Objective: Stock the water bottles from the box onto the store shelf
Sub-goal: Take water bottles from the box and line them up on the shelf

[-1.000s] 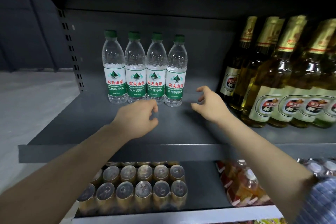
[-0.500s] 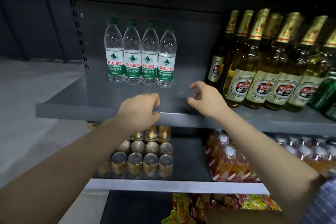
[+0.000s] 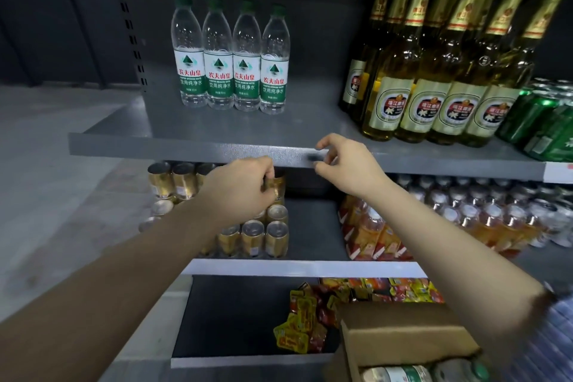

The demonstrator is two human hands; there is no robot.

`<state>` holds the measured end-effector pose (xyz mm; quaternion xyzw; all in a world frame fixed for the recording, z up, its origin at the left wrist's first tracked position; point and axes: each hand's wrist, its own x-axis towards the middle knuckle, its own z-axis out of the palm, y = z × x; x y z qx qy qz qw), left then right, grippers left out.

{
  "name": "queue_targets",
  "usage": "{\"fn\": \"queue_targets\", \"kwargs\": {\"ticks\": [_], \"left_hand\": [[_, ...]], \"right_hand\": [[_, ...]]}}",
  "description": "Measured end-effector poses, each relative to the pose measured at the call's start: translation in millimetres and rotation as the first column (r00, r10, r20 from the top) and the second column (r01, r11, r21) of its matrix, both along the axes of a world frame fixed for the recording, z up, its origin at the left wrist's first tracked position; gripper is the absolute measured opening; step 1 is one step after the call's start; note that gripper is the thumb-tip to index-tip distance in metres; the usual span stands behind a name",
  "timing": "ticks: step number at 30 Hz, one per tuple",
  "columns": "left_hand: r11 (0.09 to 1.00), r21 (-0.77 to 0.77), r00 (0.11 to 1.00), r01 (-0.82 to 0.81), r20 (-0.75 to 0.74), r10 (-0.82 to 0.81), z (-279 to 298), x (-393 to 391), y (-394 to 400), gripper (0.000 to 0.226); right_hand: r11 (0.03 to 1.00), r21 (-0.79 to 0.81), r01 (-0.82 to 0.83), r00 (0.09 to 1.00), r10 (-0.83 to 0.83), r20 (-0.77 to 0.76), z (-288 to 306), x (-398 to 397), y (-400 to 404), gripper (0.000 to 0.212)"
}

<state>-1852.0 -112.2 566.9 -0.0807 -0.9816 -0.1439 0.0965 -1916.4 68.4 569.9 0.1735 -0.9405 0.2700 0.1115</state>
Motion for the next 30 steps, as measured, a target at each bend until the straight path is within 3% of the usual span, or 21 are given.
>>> {"fn": "queue_targets", "kwargs": {"ticks": [11, 16, 30], "left_hand": [[0.998, -0.026, 0.993, 0.054, 0.105, -0.051, -26.8, 79.5, 17.7, 0.017], [0.997, -0.002, 0.99, 0.072, 0.119, -0.071, -30.4, 110.0, 35.2, 0.018], [0.993, 0.021, 0.979, 0.112, 0.171, -0.114, -43.1, 143.1, 106.0, 0.019]], "right_hand": [[0.996, -0.037, 0.075, 0.993, -0.071, 0.097, -24.0, 84.5, 45.4, 0.027], [0.991, 0.023, 0.132, 0.987, -0.134, 0.093, -31.2, 125.3, 70.7, 0.026], [0.969, 0.064, 0.238, 0.958, -0.245, 0.149, -50.0, 174.5, 179.1, 0.024]]}}
